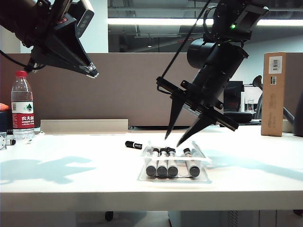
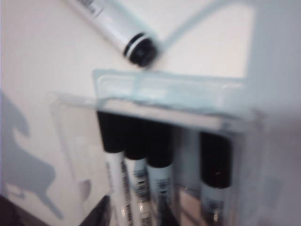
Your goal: Pick up the markers scattered on the table and put them into the packaging box, making sure the markers fit the shape of the box's grooves.
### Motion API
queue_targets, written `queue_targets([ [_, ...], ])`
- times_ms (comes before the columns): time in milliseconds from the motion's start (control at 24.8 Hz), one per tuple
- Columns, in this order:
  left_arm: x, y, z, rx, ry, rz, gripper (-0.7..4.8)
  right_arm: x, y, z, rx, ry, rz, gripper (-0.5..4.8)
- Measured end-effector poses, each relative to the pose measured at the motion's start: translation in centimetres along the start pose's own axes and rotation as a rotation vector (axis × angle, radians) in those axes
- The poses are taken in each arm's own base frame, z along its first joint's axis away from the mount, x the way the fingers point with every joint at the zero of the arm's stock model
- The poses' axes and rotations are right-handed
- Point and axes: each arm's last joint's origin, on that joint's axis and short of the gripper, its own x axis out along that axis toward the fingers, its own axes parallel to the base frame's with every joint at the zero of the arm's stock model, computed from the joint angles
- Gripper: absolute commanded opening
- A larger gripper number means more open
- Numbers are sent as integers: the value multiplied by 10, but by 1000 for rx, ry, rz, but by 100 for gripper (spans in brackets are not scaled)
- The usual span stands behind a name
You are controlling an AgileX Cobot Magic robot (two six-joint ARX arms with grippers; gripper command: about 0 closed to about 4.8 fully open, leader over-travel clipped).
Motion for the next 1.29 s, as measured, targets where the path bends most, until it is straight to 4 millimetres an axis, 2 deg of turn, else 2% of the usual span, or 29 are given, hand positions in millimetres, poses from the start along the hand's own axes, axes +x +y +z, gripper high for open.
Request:
queue_targets([
  [282,0,0,0,0,0,0,-6,-25,15,0,-89,-76,34,129],
  [484,0,0,-1,-9,7,9,-6,-39,31,12,-306,-203,-7,132],
  [524,0,0,-1,-14,13,12,-6,-42,38,17,-402,-250,-45,133],
  [605,0,1,-2,-21,17,31,-6,-43,45,25,-475,-293,-72,151],
  [686,0,2,-2,-42,18,81,-6,-39,51,36,-518,-311,-76,154],
  [726,0,4,-2,-54,20,124,-6,-31,54,46,-554,-302,-80,154],
  [887,0,6,-1,-48,10,204,-6,-1,60,61,-619,-197,-147,153],
  [1009,-1,8,5,-17,-41,258,-6,8,65,60,-659,-163,-181,153],
  [1291,-1,8,13,25,-115,263,-6,20,62,61,-703,-147,-203,154],
])
